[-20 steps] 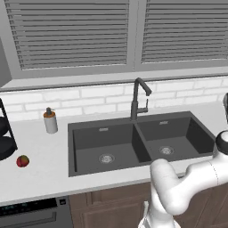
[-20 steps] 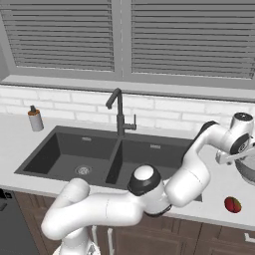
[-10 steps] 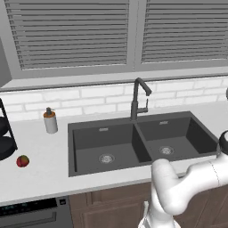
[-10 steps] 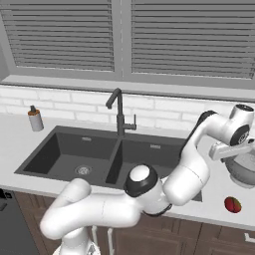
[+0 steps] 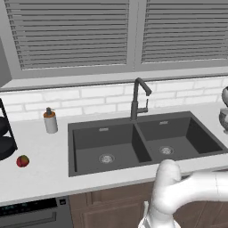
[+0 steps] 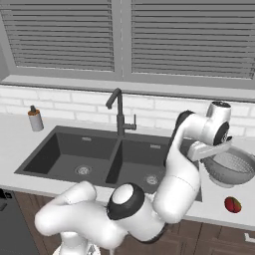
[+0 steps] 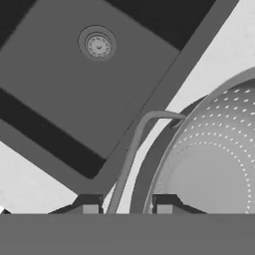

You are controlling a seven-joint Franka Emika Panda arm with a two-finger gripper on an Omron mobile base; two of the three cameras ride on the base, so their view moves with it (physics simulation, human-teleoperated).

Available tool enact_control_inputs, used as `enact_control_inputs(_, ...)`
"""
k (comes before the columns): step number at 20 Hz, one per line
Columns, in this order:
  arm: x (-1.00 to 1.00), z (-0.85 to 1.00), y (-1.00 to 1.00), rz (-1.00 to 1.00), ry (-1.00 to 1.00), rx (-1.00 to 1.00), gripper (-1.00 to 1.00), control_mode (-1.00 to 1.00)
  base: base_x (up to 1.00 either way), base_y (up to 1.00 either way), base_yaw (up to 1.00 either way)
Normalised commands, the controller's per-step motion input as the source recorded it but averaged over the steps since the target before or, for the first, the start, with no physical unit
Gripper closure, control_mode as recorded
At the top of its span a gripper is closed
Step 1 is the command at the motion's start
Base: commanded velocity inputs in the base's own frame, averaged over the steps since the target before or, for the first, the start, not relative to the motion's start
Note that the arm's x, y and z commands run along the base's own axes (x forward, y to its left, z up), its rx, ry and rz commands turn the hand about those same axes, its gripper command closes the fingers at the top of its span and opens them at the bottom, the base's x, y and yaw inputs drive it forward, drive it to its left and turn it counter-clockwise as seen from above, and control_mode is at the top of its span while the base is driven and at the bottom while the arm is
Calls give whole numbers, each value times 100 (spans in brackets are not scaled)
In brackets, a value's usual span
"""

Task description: Put the colander in the sink, put the mango, mango in the colander, and turn on the sink faucet and pour water over the colander.

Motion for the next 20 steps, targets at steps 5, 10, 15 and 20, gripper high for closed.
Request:
enact_control_inputs(5, -76, 0, 100, 6, -30, -13, 100, -100, 0, 0, 0)
enact_control_inputs(10, -53, 9, 100, 4, -23, -8, 100, -100, 0, 0, 0)
enact_control_inputs(15, -40, 35, 100, 3, -8, -2, 100, -100, 0, 0, 0)
enact_control_inputs(20, -17, 49, 100, 1, -1, 0, 100, -100, 0, 0, 0)
